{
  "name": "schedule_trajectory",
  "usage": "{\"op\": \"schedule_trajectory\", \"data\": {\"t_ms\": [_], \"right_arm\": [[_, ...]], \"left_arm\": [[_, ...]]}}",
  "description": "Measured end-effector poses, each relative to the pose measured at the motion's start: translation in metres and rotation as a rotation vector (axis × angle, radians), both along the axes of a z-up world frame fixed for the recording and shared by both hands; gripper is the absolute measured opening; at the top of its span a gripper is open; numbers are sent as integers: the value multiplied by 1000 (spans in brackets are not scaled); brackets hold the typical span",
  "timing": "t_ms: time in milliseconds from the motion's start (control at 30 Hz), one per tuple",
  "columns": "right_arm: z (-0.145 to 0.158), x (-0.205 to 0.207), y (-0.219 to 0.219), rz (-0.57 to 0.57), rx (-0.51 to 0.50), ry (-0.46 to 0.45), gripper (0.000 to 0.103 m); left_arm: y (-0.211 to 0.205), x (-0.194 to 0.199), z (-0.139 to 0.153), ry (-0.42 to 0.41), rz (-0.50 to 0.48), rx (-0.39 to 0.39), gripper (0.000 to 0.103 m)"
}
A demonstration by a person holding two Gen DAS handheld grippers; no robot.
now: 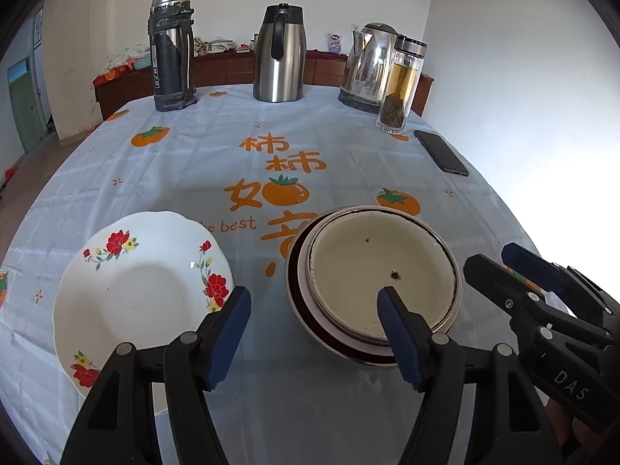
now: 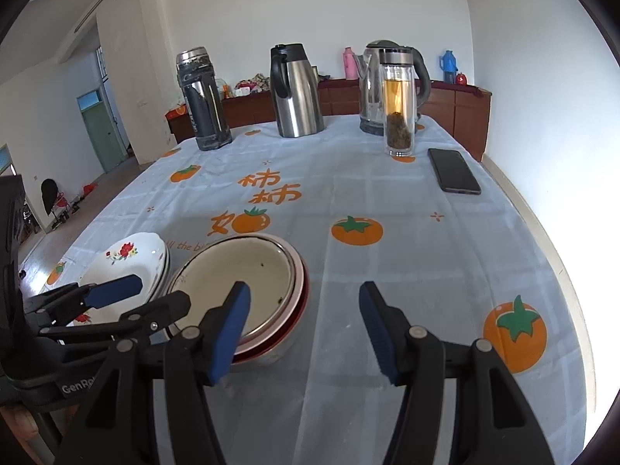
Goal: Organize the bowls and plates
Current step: 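Close both tools on the rim of the nested bowl stack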
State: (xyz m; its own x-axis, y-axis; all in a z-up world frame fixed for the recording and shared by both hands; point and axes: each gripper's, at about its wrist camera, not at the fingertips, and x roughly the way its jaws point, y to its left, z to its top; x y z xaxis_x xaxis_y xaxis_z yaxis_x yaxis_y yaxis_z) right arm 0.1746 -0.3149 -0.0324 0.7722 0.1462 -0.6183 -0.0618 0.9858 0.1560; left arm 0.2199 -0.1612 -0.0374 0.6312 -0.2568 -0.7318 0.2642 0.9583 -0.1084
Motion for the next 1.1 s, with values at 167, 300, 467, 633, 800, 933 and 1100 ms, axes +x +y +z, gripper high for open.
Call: {"op": "schedule_trajectory", "data": {"t_ms": [167, 300, 467, 633, 800, 933, 1100], "right_arm": [[-7, 10, 2, 13, 16, 28, 49], [-14, 14, -1, 1, 32, 48, 48], [-20, 22, 0, 6, 45, 81, 42], [-27, 31, 7, 36, 52, 123, 30], [-33, 34, 9, 30, 51, 127, 28], [-32, 33, 11, 22, 33, 120, 26], [-31, 32, 10, 12, 52, 112, 23]], "left_arm": [[0, 7, -6, 28, -1, -9, 70], [-1, 12, -12, 39, 0, 9, 70], [-1, 17, -17, 52, -9, -6, 70], [0, 20, -21, 64, -15, -13, 69], [-6, 20, -24, 69, -35, -2, 51], [-8, 20, -24, 62, -22, 7, 50], [-11, 17, -25, 48, -1, 33, 49]]}}
